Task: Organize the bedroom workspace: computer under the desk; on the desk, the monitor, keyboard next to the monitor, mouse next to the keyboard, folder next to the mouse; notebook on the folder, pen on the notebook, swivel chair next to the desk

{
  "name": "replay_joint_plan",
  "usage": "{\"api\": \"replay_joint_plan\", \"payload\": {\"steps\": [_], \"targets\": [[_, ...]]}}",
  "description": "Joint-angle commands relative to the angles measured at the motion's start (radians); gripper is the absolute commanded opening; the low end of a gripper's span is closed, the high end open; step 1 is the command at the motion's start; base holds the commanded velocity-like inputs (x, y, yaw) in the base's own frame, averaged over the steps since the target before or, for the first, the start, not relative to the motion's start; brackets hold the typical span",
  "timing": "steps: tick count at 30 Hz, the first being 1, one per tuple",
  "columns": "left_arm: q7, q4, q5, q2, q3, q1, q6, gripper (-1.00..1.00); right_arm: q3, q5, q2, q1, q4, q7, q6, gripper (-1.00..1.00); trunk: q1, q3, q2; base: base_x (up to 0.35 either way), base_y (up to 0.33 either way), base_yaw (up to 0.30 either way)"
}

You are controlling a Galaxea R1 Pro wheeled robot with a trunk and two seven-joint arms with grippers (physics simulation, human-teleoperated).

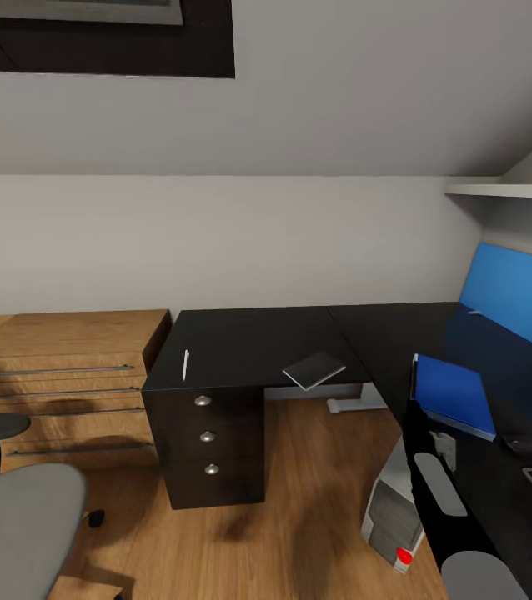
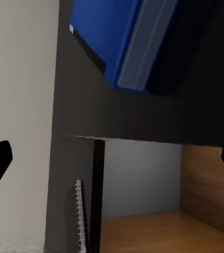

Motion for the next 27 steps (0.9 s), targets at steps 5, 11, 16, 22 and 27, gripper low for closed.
{"api": "replay_joint_plan", "payload": {"steps": [5,11,16,22,27], "targets": [[0.008,0.001,0.009,0.001,-0.008,-0.001,-0.004,1.0,0.068,-0.01,0.027,0.0,0.0,-0.003,-0.005,1.0,0.0,-0.001,-0.001,0.0,0.0,0.0],[0.008,0.001,0.009,0.001,-0.008,-0.001,-0.004,1.0,0.115,-0.011,0.051,0.001,0.0,-0.006,-0.003,1.0,0.0,-0.001,-0.001,0.0,0.0,0.0],[0.008,0.001,0.009,0.001,-0.008,-0.001,-0.004,1.0,0.171,-0.012,0.082,0.003,0.013,-0.009,-0.002,1.0,0.0,-0.001,-0.001,0.0,0.0,0.0],[0.008,0.001,0.009,0.001,-0.008,-0.001,-0.004,1.0,0.227,-0.022,0.09,0.003,0.05,-0.007,0.09,1.0,0.0,-0.001,-0.001,0.0,0.0,0.0],[0.008,0.001,0.009,0.002,-0.007,-0.001,-0.005,1.0,0.228,-0.081,0.089,0.003,0.054,-0.005,0.175,1.0,0.0,-0.001,-0.001,0.018,0.0,0.0]]}}
